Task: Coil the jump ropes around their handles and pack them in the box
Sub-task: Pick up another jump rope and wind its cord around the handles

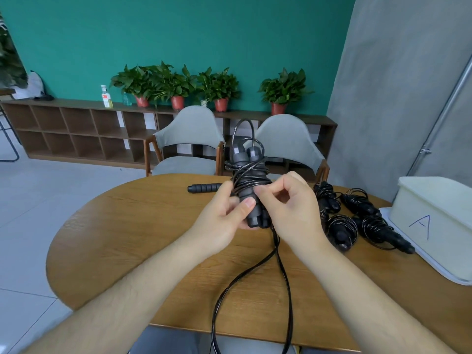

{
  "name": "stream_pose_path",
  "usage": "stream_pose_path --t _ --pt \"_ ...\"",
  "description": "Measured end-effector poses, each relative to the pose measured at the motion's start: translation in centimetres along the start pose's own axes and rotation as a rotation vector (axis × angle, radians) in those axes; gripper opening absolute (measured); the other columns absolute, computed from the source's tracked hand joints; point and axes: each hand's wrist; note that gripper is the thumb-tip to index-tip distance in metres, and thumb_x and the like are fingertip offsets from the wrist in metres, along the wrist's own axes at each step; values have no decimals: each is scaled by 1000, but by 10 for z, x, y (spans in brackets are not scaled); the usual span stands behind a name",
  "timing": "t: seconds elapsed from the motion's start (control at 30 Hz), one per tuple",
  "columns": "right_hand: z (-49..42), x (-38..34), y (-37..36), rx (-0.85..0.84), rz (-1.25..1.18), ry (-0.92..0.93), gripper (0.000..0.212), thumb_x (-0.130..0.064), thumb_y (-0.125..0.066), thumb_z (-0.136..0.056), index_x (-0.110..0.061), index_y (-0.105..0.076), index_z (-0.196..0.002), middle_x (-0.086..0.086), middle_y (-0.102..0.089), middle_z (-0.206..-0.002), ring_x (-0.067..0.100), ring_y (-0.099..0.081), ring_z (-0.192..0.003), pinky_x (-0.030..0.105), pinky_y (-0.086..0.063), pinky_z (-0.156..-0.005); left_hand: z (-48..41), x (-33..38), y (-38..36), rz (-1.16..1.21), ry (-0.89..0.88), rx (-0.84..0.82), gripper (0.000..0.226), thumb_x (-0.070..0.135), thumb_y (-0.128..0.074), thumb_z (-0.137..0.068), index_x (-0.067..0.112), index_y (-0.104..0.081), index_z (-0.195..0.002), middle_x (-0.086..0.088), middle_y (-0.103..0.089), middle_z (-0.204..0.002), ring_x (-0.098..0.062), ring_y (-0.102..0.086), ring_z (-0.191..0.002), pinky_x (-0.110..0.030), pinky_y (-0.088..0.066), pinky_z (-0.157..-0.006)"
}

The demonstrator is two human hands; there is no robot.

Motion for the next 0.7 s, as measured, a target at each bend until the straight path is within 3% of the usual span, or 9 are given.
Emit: stream_pose_path --t 0.13,0.23,0.33,0.4,0.5,0.7 --pt "3 1 -1 24 -44 -31 31 -22 -78 -86 -14 -55 -66 3 -60 -73 12 -56 -73 17 -43 -65 1 -1 3 -2 0 -19 37 27 -55 -99 10 -46 -131 -17 -73 -111 -32 -72 -102 -46 -61 -85" --pt "3 0 -2 11 -90 -34 24 -27 -79 -85 -19 -61 -73 1 -63 -76 16 -61 -74 28 -51 -66 -1 2 3 102 47 0 40 28 -59 -100 8 -48 -133 -22 -71 -114 -35 -72 -102 -47 -61 -82" --pt "5 -3 -5 -6 -49 74 7 -17 -76 -88 -19 -70 -85 -5 -64 -87 10 -62 -83 15 -48 -69 -8 7 -1 264 112 86 41 29 -58 -97 11 -50 -134 -14 -69 -125 -33 -70 -111 -54 -59 -84" --pt "9 -5 -7 -36 -44 131 7 -10 -74 -89 -16 -73 -91 -5 -65 -91 8 -62 -87 10 -46 -72 -14 7 -2 262 140 166 48 48 -57 -97 18 -51 -134 -7 -69 -128 -30 -67 -117 -58 -54 -95" --pt "11 -5 -6 -27 -66 158 7 -8 -74 -88 -14 -76 -88 -5 -67 -88 9 -62 -87 10 -46 -72 -17 7 -6 204 156 220 67 72 -58 -85 29 -51 -135 3 -69 -128 -22 -64 -122 -54 -47 -106" --pt "8 -3 -7 -32 -33 126 13 -13 -77 -86 -14 -72 -75 -6 -58 -77 9 -58 -76 11 -42 -67 -11 1 -11 240 164 247 48 54 -54 -98 17 -54 -128 -6 -71 -123 -24 -67 -116 -57 -50 -102"
Point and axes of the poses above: each hand's wrist, its own z-axis away from the middle knuckle, its own y-axis out of the back of the hand, x = y × z
